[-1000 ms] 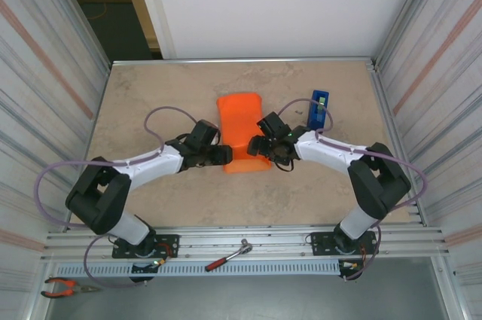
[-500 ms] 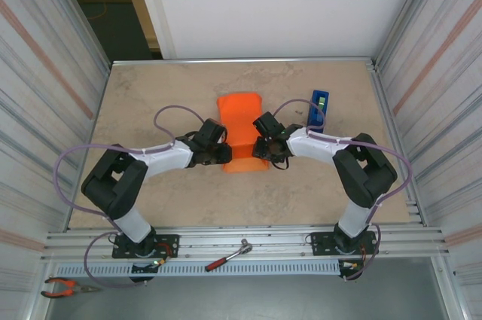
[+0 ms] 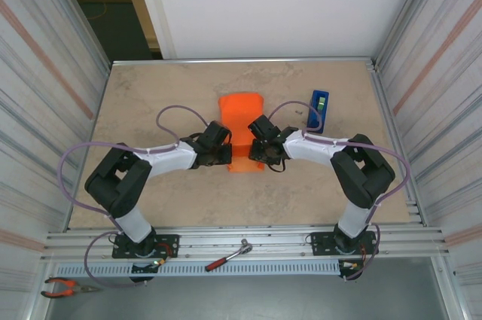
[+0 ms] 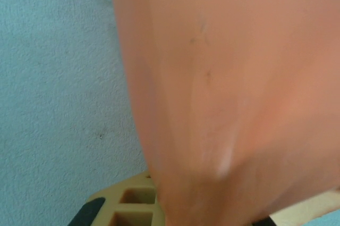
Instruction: Wrap the gift box in paper
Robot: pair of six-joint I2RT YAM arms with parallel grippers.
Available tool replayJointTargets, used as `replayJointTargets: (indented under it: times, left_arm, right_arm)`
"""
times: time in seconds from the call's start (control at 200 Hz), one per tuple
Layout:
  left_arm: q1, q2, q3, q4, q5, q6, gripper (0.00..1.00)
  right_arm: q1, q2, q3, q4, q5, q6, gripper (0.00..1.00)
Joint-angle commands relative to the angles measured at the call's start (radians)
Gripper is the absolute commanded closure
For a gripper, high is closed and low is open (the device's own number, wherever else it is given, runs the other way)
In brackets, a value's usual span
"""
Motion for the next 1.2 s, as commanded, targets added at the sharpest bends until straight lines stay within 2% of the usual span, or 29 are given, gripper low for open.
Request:
replayJointTargets:
  times: [0.0,0.105,0.195,0.276,0.421,0.511,0.566,0.601,0.691,0.752,0.857,0.932,1.037,1.102,1.142,1.193]
  left_arm:
    - [-0.009,0.013,0.024,-0.020,-0.036,-0.010,0.93]
    - [-0.009,0.007,0.027,-0.035,-0.053,-0.004,0.91]
    - [-0.010,0.005,0.033,-0.047,-0.070,0.000,0.90]
    - [-0.009,0.006,0.038,-0.057,-0.076,0.004,0.93]
    - [-0.009,0.004,0.042,-0.060,-0.075,0.018,0.98]
    - [-0.007,-0.008,0.043,-0.063,-0.069,0.035,0.90]
    - [-0.008,-0.017,0.045,-0.070,-0.061,0.046,0.73]
    - [-0.007,-0.024,0.047,-0.081,-0.056,0.048,0.67]
    - [-0.002,-0.045,0.039,-0.094,-0.033,0.067,0.56]
    - [0.004,-0.063,0.024,-0.097,-0.015,0.070,0.53]
    - [0.013,-0.087,-0.011,-0.093,0.019,0.062,0.55]
    - [0.013,-0.091,-0.029,-0.082,0.038,0.051,0.65]
    - [0.012,-0.084,-0.050,-0.049,0.057,0.029,0.84]
    - [0.006,-0.077,-0.051,-0.043,0.053,0.024,0.90]
    - [0.000,-0.075,-0.052,-0.044,0.043,0.023,0.90]
    - [-0.003,-0.075,-0.052,-0.044,0.037,0.021,0.82]
  right_arm:
    - [0.000,-0.002,0.004,-0.018,0.031,0.023,0.48]
    - [-0.016,-0.009,-0.005,-0.020,0.026,0.017,0.46]
    - [-0.025,-0.009,-0.011,-0.019,0.016,0.009,0.50]
    - [-0.026,-0.010,-0.014,-0.019,0.015,-0.001,0.62]
    - [-0.030,-0.012,-0.019,-0.026,0.019,-0.012,1.00]
    - [-0.030,-0.016,-0.025,-0.025,0.019,-0.014,1.00]
    - [-0.029,-0.019,-0.029,-0.022,0.017,-0.014,1.00]
    - [-0.029,-0.020,-0.031,-0.020,0.014,-0.014,1.00]
    - [-0.026,-0.021,-0.030,-0.019,0.008,-0.014,1.00]
    - [-0.027,-0.024,-0.030,-0.018,0.006,-0.014,1.00]
    - [-0.024,-0.027,-0.033,-0.016,0.003,-0.014,1.00]
    - [-0.025,-0.027,-0.033,-0.013,0.001,-0.014,1.00]
    - [-0.025,-0.026,-0.036,-0.008,-0.004,-0.012,1.00]
    - [-0.025,-0.026,-0.036,-0.007,-0.006,-0.011,1.00]
    - [-0.023,-0.025,-0.036,-0.005,-0.007,-0.011,1.00]
    - [-0.022,-0.026,-0.037,-0.006,-0.007,-0.011,1.00]
